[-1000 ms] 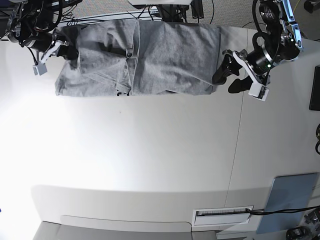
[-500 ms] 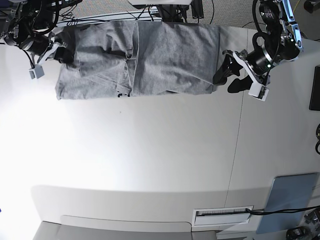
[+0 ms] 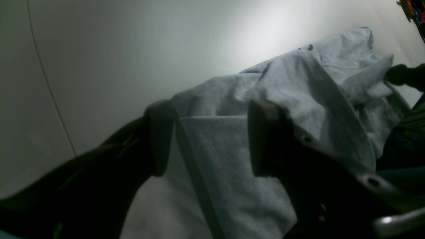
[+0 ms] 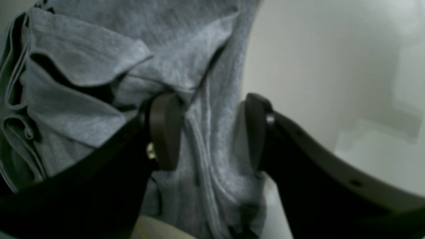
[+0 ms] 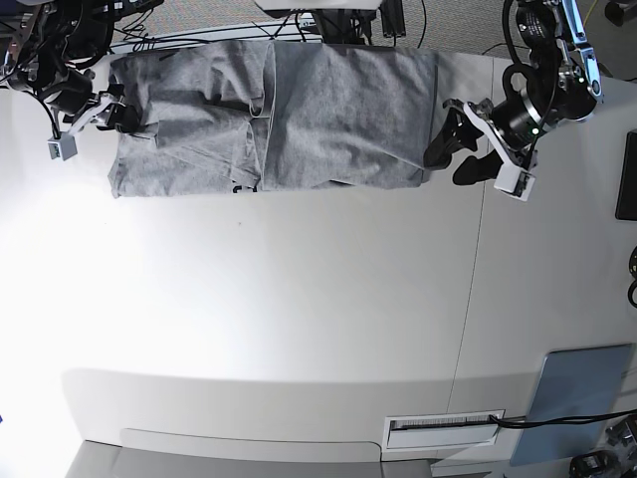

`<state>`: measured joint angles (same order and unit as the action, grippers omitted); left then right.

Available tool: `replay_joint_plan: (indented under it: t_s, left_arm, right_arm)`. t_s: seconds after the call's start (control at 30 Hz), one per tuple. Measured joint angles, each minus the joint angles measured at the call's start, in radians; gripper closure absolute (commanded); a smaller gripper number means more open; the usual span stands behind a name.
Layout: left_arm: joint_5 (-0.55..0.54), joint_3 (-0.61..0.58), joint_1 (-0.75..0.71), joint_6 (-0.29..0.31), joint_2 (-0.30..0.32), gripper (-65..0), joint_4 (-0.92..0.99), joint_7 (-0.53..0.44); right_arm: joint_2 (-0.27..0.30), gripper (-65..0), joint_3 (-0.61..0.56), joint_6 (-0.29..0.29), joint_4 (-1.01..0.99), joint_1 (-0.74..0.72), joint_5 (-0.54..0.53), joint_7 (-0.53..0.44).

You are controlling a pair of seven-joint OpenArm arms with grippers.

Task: Fold the T-shirt properly
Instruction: 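Grasp the strip end with the right gripper, then lift the strip end with the right gripper and fold it toward the left gripper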

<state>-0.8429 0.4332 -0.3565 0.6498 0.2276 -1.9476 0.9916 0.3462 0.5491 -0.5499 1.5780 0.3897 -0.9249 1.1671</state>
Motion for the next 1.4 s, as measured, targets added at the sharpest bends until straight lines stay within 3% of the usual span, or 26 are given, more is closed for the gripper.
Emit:
replay_joint_plan:
  t_s: [0.1, 0.37, 0.53, 0.63, 0.9, 1.03, 1.2, 1.4]
  left_arm:
    - [0.000, 0.000, 0.000, -0.001, 0.000, -33.8, 0.000, 0.000]
    - [0.000, 0.000, 0.000, -0.001, 0.000, -33.8, 0.000, 0.000]
    - [0.000, 0.000, 0.000, -0.001, 0.000, -33.8, 0.000, 0.000]
    - [0.000, 0.000, 0.000, -0.001, 0.000, -33.8, 0.000, 0.000]
    - [0.076, 0.000, -0.003, -0.001, 0.000, -33.8, 0.000, 0.003]
    - [0.076, 0.000, -0.018, -0.002, 0.000, -33.8, 0.000, -0.008]
    - [0.083, 0.000, -0.038, -0.005, -0.001, -33.8, 0.000, -0.009]
    - [0.083, -0.001, -0.050, -0.005, -0.001, -33.8, 0.000, -0.012]
  right_arm:
    - [0.004, -30.7, -0.032, 0.000, 0.001, -0.019, -0.008, 0.037]
    - [0.005, -29.1, -0.167, 0.012, 0.012, -0.026, -0.042, 0.017]
    - [0.005, -7.7, -0.181, 0.019, 0.011, -0.026, -0.025, 0.014]
    - [0.002, -0.1, -0.158, 0.022, 0.007, -0.024, -0.022, 0.010]
    - [0.000, 0.0, 0.050, 0.024, 0.043, -0.021, 0.026, -0.011]
    - [-0.005, 0.0, 0.058, 0.015, 0.202, -0.019, -0.057, 0.059]
    - [-0.101, 0.0, -0.030, 0.025, 0.500, -0.020, -0.055, 0.128]
    - [-0.238, 0.0, -0.347, 0.066, 0.723, -0.004, 0.112, 0.044]
